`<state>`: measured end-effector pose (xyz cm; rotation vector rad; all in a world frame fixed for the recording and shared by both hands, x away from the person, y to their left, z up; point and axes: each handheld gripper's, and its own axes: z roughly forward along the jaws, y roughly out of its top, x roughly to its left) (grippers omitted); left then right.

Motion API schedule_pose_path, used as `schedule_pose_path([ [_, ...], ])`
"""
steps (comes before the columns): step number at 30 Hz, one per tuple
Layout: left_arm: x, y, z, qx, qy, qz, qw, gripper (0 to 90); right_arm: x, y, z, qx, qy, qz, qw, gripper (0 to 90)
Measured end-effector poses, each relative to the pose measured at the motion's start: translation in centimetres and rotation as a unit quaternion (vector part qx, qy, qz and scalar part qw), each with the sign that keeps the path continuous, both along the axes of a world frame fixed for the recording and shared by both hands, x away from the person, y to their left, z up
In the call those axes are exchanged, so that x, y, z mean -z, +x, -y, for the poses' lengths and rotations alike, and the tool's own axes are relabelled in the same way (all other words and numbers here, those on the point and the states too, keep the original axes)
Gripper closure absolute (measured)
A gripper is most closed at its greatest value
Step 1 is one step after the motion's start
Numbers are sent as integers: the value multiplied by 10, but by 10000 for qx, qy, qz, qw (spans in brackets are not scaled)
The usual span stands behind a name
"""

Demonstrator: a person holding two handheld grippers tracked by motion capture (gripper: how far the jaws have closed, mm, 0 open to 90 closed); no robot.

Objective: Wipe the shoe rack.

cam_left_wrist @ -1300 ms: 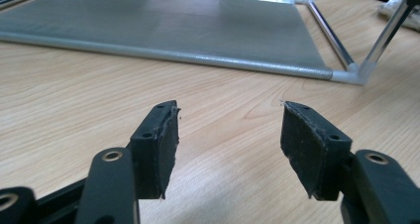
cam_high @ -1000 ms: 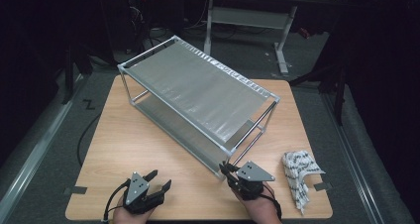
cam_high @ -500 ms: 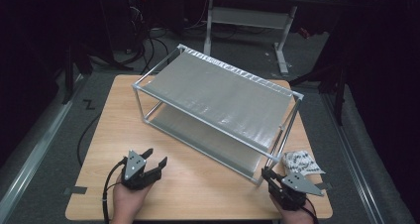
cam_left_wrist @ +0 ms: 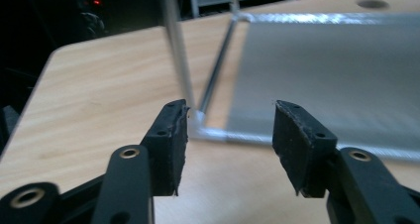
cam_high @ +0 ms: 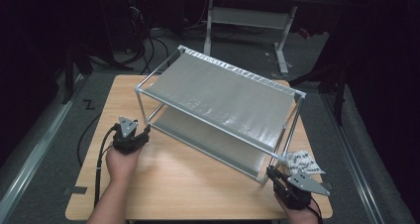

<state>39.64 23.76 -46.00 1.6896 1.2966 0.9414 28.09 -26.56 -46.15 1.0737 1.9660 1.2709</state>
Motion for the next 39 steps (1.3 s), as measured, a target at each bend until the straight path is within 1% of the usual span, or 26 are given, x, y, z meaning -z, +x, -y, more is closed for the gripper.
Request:
schedule_pose_path([
  [3,-4,15,-7,-123,-51,-6,9999,489,0,1,-1,-45,2,2,10000,807],
  [6,-9,29,-7,-247,71,-2,9997,513,0,2,0,-76,-8,4,10000,807],
  [7,-11,35,-8,-275,36,-25,9996,511,0,2,0,-83,-8,7,10000,807],
  [8,-13,38,-8,-283,5,-62,9996,513,0,2,0,-92,-7,7,10000,808],
  [9,-15,43,-8,-271,-43,-29,9996,517,0,3,1,-98,3,5,10000,807],
  [12,-21,53,-5,-273,-22,-2,9996,554,0,4,1,-118,31,-5,9999,808],
  [13,-22,57,-4,-325,26,-12,9995,562,1,4,1,-119,46,-9,9999,808],
  [14,-24,60,-4,-345,-3,-42,9994,579,1,4,1,-127,57,-14,9999,808],
  [15,-24,61,-5,-316,-108,-15,9994,613,1,5,2,-137,60,-15,9999,808],
  [16,-25,63,-6,-320,-184,-40,9993,661,1,5,1,-141,57,-12,9999,808],
  [17,-26,64,-8,-329,-252,-119,9991,700,1,5,1,-149,59,-6,9999,808],
  [18,-26,64,-10,-325,-301,-144,9989,778,1,6,1,-156,61,0,9999,808],
  [19,-26,63,-10,-329,-282,-153,9989,803,1,6,1,-167,63,10,9998,808],
  [20,-26,58,-10,-375,-174,-138,9991,804,2,7,0,-166,74,21,9998,809],
  [24,-24,31,-21,-354,-100,-40,9993,804,3,9,-1,-41,106,76,9999,810],
  [25,-23,18,-25,-349,-57,-10,9994,803,3,10,-2,-25,106,78,9999,810],
  [26,-22,10,-28,-344,-77,8,9994,802,4,12,-2,0,114,90,9999,810],
  [27,-20,-4,-32,-329,-81,31,9994,802,4,13,-3,22,103,91,9999,810],
  [28,-19,-17,-34,-313,7,102,9995,801,3,16,-3,75,75,99,9999,810],
  [29,-17,-29,-36,-287,49,165,9994,799,3,20,-3,114,74,83,9999,810],
  [31,-14,-48,-38,-246,27,214,9995,798,3,28,-3,235,47,73,9997,810],
  [33,-9,-69,-37,-218,70,346,9991,795,2,41,-3,415,24,48,9991,810],
  [34,-6,-75,-37,-209,30,367,9991,794,1,50,-5,552,-12,27,9985,810],
  [36,-4,-84,-37,-155,-39,435,9989,796,-2,65,-7,679,-99,-50,9976,809],
  [38,-4,-89,-33,-122,-50,445,9989,797,-5,79,-7,813,-143,-172,9964,808],
  [39,-4,-90,-32,-100,-36,445,9990,797,-6,83,-7,865,-175,-214,9959,808],
])
